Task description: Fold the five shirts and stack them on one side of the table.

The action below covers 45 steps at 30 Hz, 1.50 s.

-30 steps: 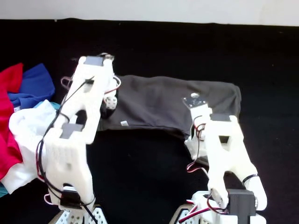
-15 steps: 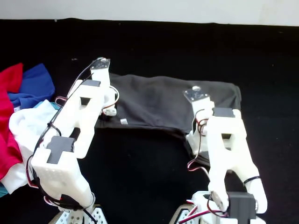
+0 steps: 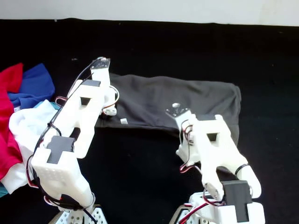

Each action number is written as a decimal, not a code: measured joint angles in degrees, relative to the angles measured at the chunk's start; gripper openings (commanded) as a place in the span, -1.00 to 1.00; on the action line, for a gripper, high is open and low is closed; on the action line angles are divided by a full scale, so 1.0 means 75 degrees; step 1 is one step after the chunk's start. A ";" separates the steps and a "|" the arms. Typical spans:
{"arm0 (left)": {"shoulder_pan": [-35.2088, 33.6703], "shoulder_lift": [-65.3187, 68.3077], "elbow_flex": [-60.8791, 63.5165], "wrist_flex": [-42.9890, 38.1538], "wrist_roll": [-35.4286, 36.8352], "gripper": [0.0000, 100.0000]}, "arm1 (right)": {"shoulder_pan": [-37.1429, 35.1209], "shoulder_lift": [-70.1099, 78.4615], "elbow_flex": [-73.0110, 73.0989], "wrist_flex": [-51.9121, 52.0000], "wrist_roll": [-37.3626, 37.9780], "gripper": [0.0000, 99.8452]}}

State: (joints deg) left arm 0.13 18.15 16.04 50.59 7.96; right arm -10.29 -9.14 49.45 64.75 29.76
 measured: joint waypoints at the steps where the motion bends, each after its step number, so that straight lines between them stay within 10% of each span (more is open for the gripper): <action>1: 0.0000 0.0000 0.0000 0.0000 0.0000 -0.98 | 0.0000 0.0164 0.0023 -0.0141 0.0000 -0.51; 7: 0.0000 0.0000 0.0000 0.0000 0.0000 -0.98 | 0.0375 0.0785 -0.0164 -0.0574 0.0000 -1.00; 33: 0.0012 0.0000 0.0000 -0.0012 0.0000 -0.98 | 0.1899 0.3294 -0.6904 0.1641 0.0563 -0.94; 38: 0.0012 0.0000 0.0000 -0.0012 0.0000 -0.98 | 0.1899 0.4923 -0.8733 0.1676 -0.0188 -0.61; 45: 0.0012 0.0000 0.0000 -0.0012 0.0000 -0.98 | 0.1981 0.6341 -1.0854 0.1676 -0.1371 -0.70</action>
State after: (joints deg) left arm 0.22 18.15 16.04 50.51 7.96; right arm 4.57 38.42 -31.96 77.32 19.47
